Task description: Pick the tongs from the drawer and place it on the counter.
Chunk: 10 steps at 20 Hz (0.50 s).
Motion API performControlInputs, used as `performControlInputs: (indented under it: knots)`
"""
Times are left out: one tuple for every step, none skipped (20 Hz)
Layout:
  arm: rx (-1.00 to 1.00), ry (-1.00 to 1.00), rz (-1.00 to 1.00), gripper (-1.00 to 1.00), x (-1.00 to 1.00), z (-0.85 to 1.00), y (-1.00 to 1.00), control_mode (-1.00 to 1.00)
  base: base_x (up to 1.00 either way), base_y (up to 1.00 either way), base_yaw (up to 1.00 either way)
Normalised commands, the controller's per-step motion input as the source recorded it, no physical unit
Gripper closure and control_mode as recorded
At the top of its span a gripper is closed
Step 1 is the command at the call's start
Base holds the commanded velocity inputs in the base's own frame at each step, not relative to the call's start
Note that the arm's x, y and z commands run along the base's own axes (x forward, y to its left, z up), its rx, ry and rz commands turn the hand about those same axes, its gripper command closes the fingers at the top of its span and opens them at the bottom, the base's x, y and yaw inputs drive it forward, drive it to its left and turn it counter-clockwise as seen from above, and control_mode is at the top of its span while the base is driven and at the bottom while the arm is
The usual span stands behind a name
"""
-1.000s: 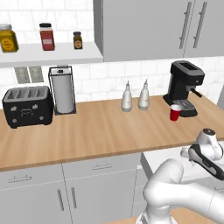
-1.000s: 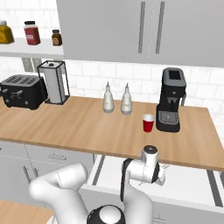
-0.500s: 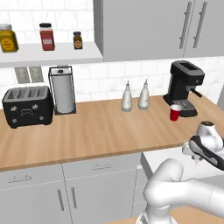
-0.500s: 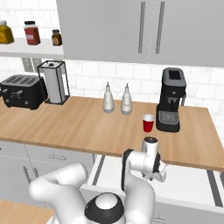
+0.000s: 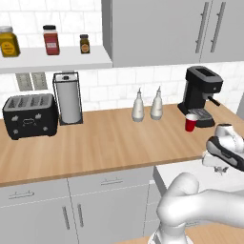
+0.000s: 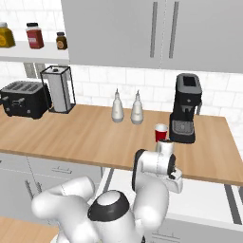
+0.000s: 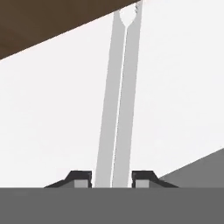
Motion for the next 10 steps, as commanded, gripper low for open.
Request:
performControlInputs:
  knots:
    - [0.03, 0.24, 0.00, 1.00, -0.48, 0.73, -0.05, -1.00, 0.00, 0.00, 0.00]
    - [0.03, 0.23, 0.00, 1.00, -0.54, 0.73, -0.06, -1.00, 0.00, 0.00, 0.00]
    - [0.03, 0.26, 0.00, 1.00, -0.57, 0.70, -0.04, -1.00, 0.00, 0.00, 0.00]
    - [0.04, 0.27, 0.00, 1.00, -0.62, 0.61, -0.08, -1.00, 0.00, 0.00, 0.00]
    - [0.05, 0.27, 0.00, 1.00, -0.71, 0.55, -0.10, -1.00, 0.00, 0.00, 0.00]
    - [0.05, 0.28, 0.00, 1.00, -0.78, 0.46, -0.13, -1.00, 0.00, 0.00, 0.00]
    - [0.05, 0.28, 0.00, 1.00, -0.84, 0.41, -0.14, -1.00, 0.00, 0.00, 0.00]
    - [0.03, 0.27, 0.00, 1.00, -0.82, 0.35, -0.08, -1.00, 0.00, 0.00, 0.00]
    - [0.00, 0.19, 0.00, 1.00, -0.84, 0.34, -0.01, -1.00, 0.00, 0.00, 0.00]
    - [0.00, 0.03, 0.00, 1.00, -0.86, 0.47, 0.00, -1.00, 0.00, 0.00, 0.00]
